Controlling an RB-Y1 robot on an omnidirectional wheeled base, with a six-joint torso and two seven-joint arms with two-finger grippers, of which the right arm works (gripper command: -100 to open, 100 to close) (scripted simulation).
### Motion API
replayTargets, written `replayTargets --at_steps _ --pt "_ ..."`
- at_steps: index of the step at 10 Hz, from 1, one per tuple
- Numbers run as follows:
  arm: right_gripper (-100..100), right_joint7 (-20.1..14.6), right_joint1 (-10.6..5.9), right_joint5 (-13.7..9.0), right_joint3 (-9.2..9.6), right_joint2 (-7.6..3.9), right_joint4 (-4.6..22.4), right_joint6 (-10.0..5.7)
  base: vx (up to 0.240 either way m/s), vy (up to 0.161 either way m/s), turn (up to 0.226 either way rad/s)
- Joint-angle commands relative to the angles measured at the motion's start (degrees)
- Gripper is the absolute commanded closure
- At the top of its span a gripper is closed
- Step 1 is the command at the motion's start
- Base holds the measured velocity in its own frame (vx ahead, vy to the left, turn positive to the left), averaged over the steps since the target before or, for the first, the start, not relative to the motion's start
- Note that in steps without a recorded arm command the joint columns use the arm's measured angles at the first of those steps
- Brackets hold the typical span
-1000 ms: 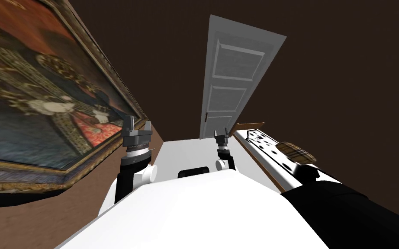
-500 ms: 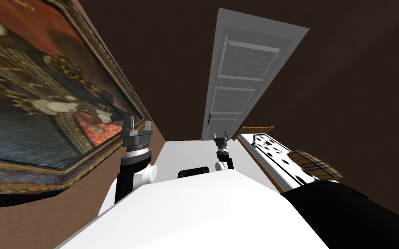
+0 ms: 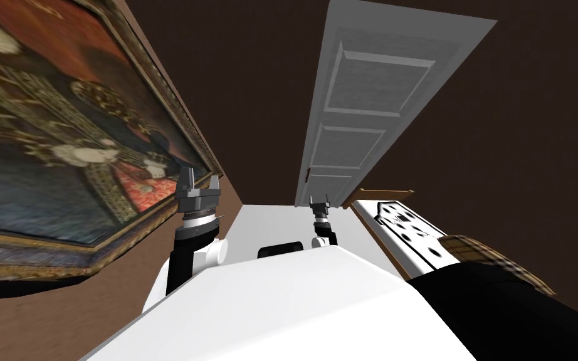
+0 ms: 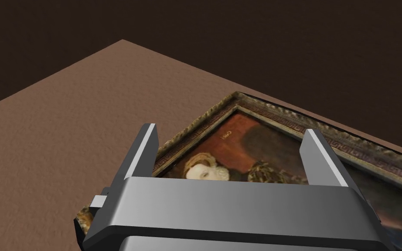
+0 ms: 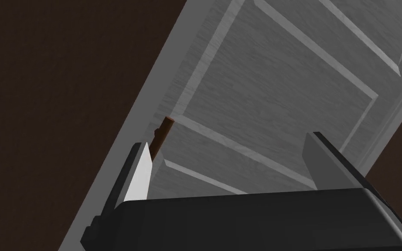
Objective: Pull the door open
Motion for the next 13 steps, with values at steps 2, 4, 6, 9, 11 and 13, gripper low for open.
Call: replayTargets --at_steps 2,4,6,9,11,13 --pt "-100 -2.7 -0.18 -2.6 0.79 -0.90 2.9 -1.91 0.085 -0.048 0.126" --pt "-100 -4.6 -0.31 -4.6 1.39 -1.49 4.9 -3.17 0.084 -0.049 0.130" --pt "-100 -6.5 -0.44 -6.5 2.00 -2.06 6.9 -4.43 0.095 -0.050 0.119" --pt "-100 -10.2 -0.68 -10.4 3.19 -3.19 10.9 -6.92 0.122 -0.068 0.165" --pt "-100 -12.0 -0.81 -12.3 3.78 -3.73 12.9 -8.15 0.076 -0.048 0.112" --pt "-100 -14.7 -0.98 -15.1 4.64 -4.52 15.7 -9.93 0.098 -0.056 0.167"
